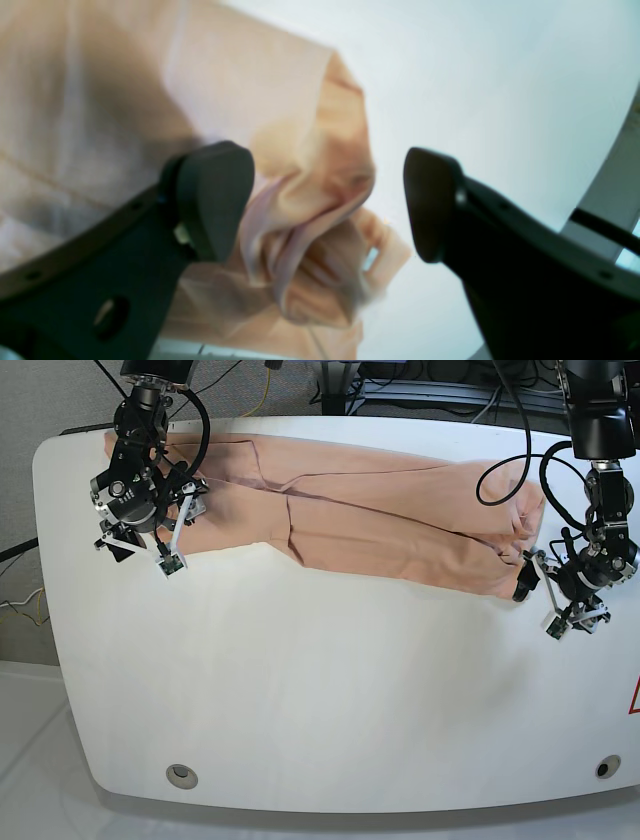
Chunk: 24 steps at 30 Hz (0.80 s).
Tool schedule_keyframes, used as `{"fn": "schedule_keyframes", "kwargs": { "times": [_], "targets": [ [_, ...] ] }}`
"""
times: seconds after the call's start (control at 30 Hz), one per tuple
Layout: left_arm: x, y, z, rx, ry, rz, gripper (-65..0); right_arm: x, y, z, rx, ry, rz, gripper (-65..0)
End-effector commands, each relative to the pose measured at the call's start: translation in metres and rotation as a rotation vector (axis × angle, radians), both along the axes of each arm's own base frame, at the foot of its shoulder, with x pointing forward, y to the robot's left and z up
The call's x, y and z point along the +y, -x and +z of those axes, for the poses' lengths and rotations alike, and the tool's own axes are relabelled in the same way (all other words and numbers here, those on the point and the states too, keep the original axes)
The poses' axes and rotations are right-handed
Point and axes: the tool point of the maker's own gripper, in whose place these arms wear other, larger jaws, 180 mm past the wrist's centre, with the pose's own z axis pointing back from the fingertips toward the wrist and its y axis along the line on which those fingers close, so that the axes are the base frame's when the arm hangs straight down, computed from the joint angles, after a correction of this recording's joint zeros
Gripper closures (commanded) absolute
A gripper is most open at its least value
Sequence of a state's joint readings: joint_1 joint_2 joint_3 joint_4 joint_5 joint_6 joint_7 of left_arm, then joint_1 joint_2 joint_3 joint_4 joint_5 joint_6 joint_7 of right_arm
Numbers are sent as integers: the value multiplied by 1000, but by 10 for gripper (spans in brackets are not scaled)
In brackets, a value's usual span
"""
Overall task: Fold the T-shirt properly
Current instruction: 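Open the left gripper and release the shirt end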
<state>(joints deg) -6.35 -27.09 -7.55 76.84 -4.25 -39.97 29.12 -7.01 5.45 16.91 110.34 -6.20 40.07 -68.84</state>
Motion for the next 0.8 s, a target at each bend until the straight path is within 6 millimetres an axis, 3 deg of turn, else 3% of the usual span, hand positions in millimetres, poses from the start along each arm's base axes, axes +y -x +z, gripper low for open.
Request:
{"fn": "schedule_keyframes", "kwargs": {
  "times": [0.0,0.23,0.37,0.57,0.7,0.77],
  "targets": [
    [0,-21,35,-100,-4,-13,-480,-5,-12,14,-48,20,0,-488],
    [-2,-34,54,-148,-9,-21,-480,-4,-18,22,-75,22,1,-484],
    [-17,-37,60,-173,5,-38,-475,-2,-20,30,-103,22,6,-482],
    [-37,-22,66,-170,-41,-76,-468,-1,-13,31,-102,29,11,-481],
    [-52,-8,73,-196,-57,-122,-398,0,-8,28,-90,26,13,-443],
    [-62,-1,74,-205,-51,-138,-328,0,-6,26,-84,25,11,-379]
  ]
}}
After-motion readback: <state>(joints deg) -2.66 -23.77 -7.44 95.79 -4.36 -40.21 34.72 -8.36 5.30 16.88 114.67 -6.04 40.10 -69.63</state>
